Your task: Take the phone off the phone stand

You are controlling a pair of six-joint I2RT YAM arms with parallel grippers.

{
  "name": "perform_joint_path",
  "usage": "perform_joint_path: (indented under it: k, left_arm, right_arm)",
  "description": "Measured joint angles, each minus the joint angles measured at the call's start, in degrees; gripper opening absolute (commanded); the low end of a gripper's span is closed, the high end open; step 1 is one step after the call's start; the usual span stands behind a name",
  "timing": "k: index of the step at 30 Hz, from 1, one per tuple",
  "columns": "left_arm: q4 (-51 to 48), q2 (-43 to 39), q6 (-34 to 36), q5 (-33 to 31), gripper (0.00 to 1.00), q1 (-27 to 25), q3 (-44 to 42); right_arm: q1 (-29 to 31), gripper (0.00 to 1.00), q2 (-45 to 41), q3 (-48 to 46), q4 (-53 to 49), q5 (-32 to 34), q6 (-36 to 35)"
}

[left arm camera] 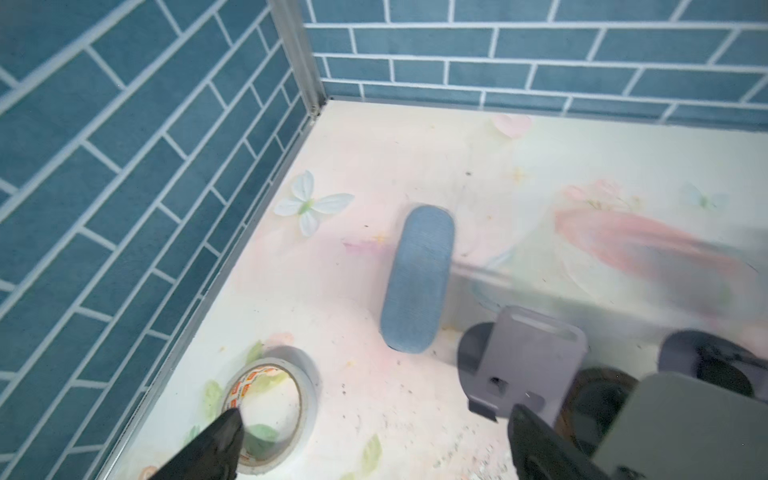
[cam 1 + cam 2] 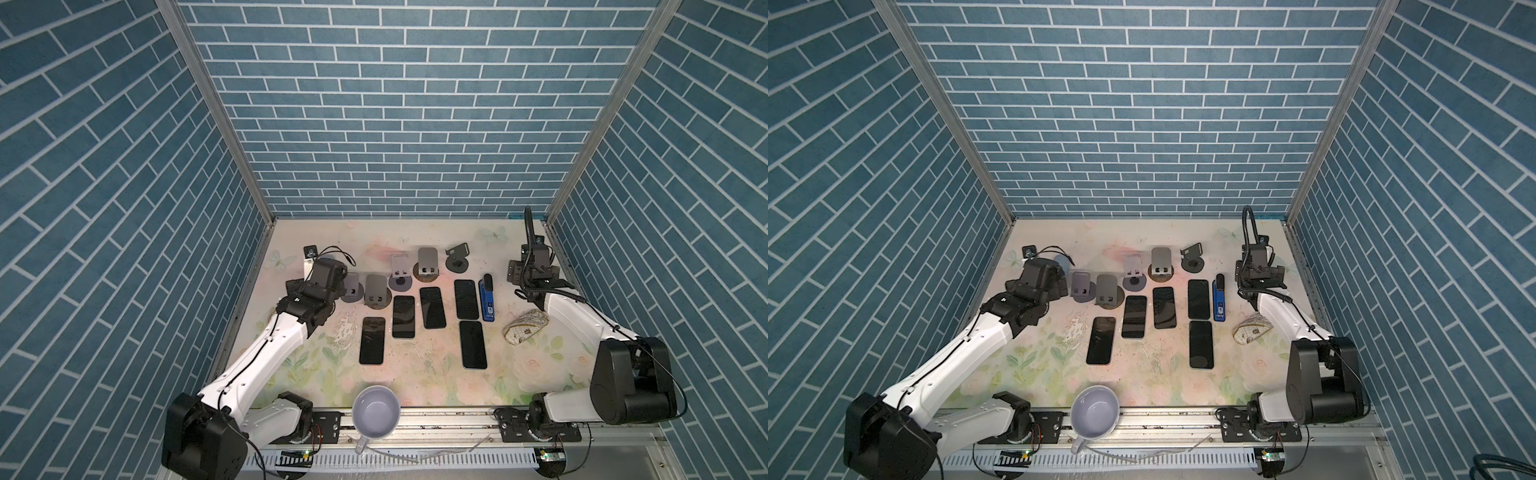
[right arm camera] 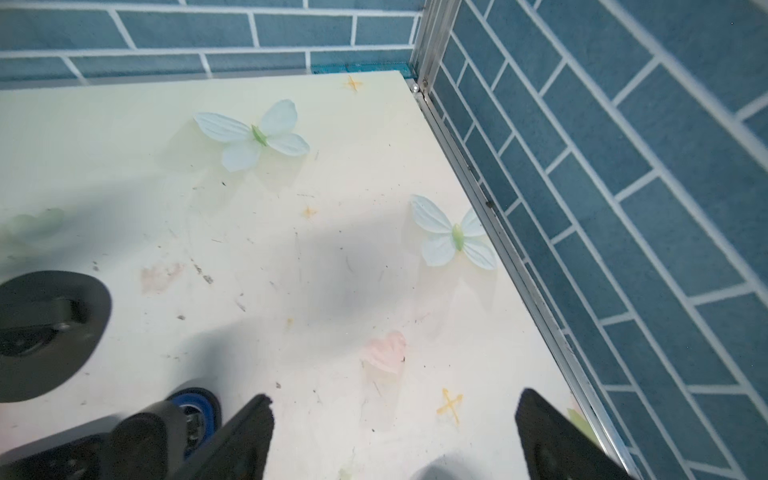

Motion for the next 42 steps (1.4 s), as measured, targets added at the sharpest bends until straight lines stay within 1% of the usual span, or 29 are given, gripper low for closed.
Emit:
perform_joint_path:
  k: [2, 3, 4, 8, 13, 16, 19, 22, 25, 29, 34, 36, 39, 42]
  left_arm:
    - [2.3, 0.3, 1.0, -0.1, 1.0, 1.6, -1.9]
    - [3.5, 0.7, 1.6, -0.2, 1.0, 2.1, -2.6]
    - [5.3, 1.3, 2.3, -0.3, 1.0, 2.6, -3.5]
    - [12.6, 4.6, 5.3, -1.2, 1.0, 4.5, -6.7]
    - [23.2, 7.4, 8.7, -1.2, 1.0, 7.1, -11.3]
    - [28.4, 8.0, 10.4, -0.2, 1.0, 9.1, -13.4]
    - [36.3, 8.0, 13.1, 1.0, 1.0, 10.4, -16.0]
    - [41.7, 8.4, 15.1, 3.7, 1.0, 11.7, -18.1]
    - [45.7, 8.9, 16.7, 6.6, 1.0, 13.4, -18.7]
    - [49.7, 8.9, 18.3, 9.3, 1.0, 14.4, -19.1]
    - [53.7, 10.1, 20.0, 9.5, 1.0, 14.7, -20.0]
    - [55.8, 11.8, 20.2, 10.2, 1.0, 15.3, -20.8]
    - [62.8, 16.6, 20.6, 11.0, 1.0, 16.0, -24.2]
    - [64.5, 20.6, 21.4, 13.5, 1.0, 16.3, -26.2]
  right_arm:
    - [-1.2, 0.92, 0.4, -2.9, 4.2, -1.2, -0.6]
    - [-1.8, 0.98, 0.8, -4.2, 6.3, -2.2, -0.9]
    - [-2.5, 0.99, 1.3, -5.2, 8.1, -3.1, -1.0]
    - [-4.8, 0.99, 3.6, -8.3, 15.1, -6.1, -3.3]
    - [-8.4, 0.99, 5.2, -11.9, 23.6, -12.1, -3.2]
    - [-10.2, 0.99, 6.8, -13.8, 26.5, -14.6, -3.1]
    - [-10.5, 0.99, 6.9, -15.4, 29.4, -16.9, -3.2]
    - [-10.5, 0.99, 6.8, -18.6, 35.3, -19.8, -3.3]
    - [-10.5, 0.99, 6.8, -24.3, 43.3, -21.8, -3.4]
    - [-10.5, 0.99, 7.4, -25.7, 46.2, -22.6, -3.4]
    - [-10.5, 0.99, 7.4, -25.7, 48.8, -22.9, -3.4]
    - [-10.5, 0.99, 7.4, -25.7, 49.3, -23.0, -3.4]
    - [-10.5, 0.99, 7.4, -25.7, 49.6, -23.0, -3.4]
    - [-10.5, 0.99, 7.4, -25.7, 49.7, -23.1, -3.4]
